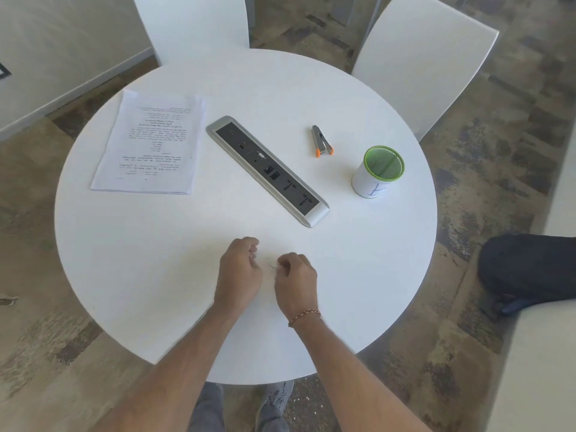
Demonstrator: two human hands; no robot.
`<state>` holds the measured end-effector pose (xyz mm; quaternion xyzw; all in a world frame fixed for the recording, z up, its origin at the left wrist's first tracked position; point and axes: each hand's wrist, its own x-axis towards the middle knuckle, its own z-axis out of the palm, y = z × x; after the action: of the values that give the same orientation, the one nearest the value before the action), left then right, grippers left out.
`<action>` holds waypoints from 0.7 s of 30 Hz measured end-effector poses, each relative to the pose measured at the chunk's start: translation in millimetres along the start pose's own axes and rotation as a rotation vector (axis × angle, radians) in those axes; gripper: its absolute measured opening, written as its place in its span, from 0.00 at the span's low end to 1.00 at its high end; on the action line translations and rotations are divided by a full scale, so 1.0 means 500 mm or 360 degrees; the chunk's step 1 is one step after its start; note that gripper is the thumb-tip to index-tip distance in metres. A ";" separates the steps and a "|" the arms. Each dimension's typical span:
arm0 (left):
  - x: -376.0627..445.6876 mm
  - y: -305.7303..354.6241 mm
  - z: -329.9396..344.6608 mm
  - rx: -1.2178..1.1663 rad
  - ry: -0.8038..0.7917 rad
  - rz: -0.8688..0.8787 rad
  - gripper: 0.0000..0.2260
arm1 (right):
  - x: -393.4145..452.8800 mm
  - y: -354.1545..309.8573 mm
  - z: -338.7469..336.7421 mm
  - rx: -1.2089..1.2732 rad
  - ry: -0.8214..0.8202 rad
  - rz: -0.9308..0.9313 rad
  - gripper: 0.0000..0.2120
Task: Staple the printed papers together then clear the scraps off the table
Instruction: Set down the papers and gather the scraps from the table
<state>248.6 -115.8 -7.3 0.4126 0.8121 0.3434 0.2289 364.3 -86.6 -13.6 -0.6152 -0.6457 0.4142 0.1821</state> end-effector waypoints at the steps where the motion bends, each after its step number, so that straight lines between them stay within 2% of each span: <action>1: 0.004 -0.001 -0.003 -0.0005 0.0030 -0.0009 0.19 | 0.006 -0.005 0.002 0.0016 -0.0038 -0.0011 0.09; 5: 0.011 0.003 -0.008 -0.0005 0.0094 -0.0064 0.19 | 0.026 -0.016 0.006 0.0123 -0.0136 -0.0027 0.11; 8: 0.011 0.000 -0.017 -0.0039 0.0128 -0.0113 0.20 | 0.031 -0.017 -0.005 0.0067 -0.0034 -0.0124 0.14; 13: 0.014 -0.012 -0.036 -0.0080 0.0224 -0.0212 0.21 | 0.048 -0.012 0.006 -0.0459 -0.0149 -0.0735 0.25; 17: 0.016 -0.019 -0.042 -0.0082 0.0219 -0.0227 0.21 | 0.055 -0.019 0.019 -0.0927 -0.0315 -0.1127 0.28; 21: 0.012 -0.021 -0.038 -0.0057 0.0229 -0.0226 0.21 | 0.048 -0.010 0.014 -0.1194 -0.0388 -0.1238 0.29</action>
<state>227.2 -122.3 -3.2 0.3240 0.8474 0.3694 0.2012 351.6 -65.4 -20.9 -0.3018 -0.9449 0.1261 0.0139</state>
